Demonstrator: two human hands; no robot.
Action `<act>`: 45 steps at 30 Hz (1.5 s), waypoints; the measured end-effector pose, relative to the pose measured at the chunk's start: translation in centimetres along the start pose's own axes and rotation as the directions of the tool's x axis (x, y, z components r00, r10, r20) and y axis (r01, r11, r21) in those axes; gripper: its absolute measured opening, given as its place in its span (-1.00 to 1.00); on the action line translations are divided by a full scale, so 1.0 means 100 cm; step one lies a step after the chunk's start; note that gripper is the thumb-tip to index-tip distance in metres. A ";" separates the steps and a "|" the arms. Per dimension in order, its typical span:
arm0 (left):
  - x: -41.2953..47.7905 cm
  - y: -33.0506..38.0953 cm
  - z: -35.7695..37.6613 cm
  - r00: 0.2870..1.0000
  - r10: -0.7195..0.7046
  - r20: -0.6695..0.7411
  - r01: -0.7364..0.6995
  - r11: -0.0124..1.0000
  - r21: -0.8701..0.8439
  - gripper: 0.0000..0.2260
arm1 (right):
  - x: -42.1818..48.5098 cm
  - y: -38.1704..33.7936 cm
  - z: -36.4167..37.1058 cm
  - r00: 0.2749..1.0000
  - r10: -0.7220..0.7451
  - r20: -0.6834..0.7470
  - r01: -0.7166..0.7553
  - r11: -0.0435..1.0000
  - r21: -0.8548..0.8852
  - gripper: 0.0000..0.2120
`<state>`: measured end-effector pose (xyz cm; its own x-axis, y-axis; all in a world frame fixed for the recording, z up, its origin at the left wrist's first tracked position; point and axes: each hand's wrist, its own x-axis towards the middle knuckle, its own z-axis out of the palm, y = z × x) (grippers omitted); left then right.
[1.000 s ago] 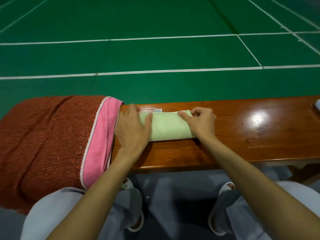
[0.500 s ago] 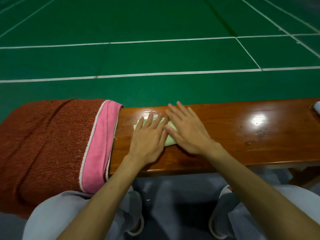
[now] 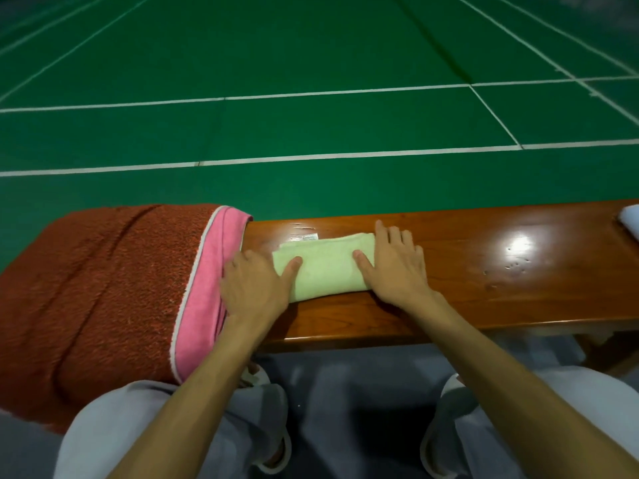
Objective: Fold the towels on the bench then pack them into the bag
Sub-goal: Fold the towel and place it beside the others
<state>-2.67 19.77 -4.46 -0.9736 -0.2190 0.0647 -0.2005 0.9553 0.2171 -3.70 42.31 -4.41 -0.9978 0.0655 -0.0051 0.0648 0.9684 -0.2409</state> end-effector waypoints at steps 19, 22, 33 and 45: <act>0.033 0.254 0.063 0.918 0.339 0.205 -0.241 0.888 -0.391 -0.51 | -0.027 0.187 -0.090 0.851 0.481 0.212 -0.515 0.843 0.157 -0.68; 0.018 0.319 0.077 0.897 0.409 0.169 -0.294 0.836 -0.463 -0.54 | -0.038 0.240 -0.098 0.810 0.558 0.179 -0.585 0.787 0.194 -0.66; -0.009 0.485 0.116 0.807 0.562 0.182 -0.267 0.621 -0.737 -0.77 | -0.075 0.388 -0.105 0.609 0.780 -0.144 -0.715 0.619 0.324 -0.58; -0.011 0.390 0.081 0.560 0.828 0.034 -0.703 0.497 -0.508 -0.35 | -0.070 0.339 -0.111 0.662 0.537 -0.523 -0.579 0.809 0.097 -0.44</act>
<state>-10.36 58.90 -3.97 -0.7149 0.6750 0.1825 0.6408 0.5279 0.5574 5.62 77.38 -1.75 -0.6204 0.6891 0.3745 0.6294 0.7224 -0.2864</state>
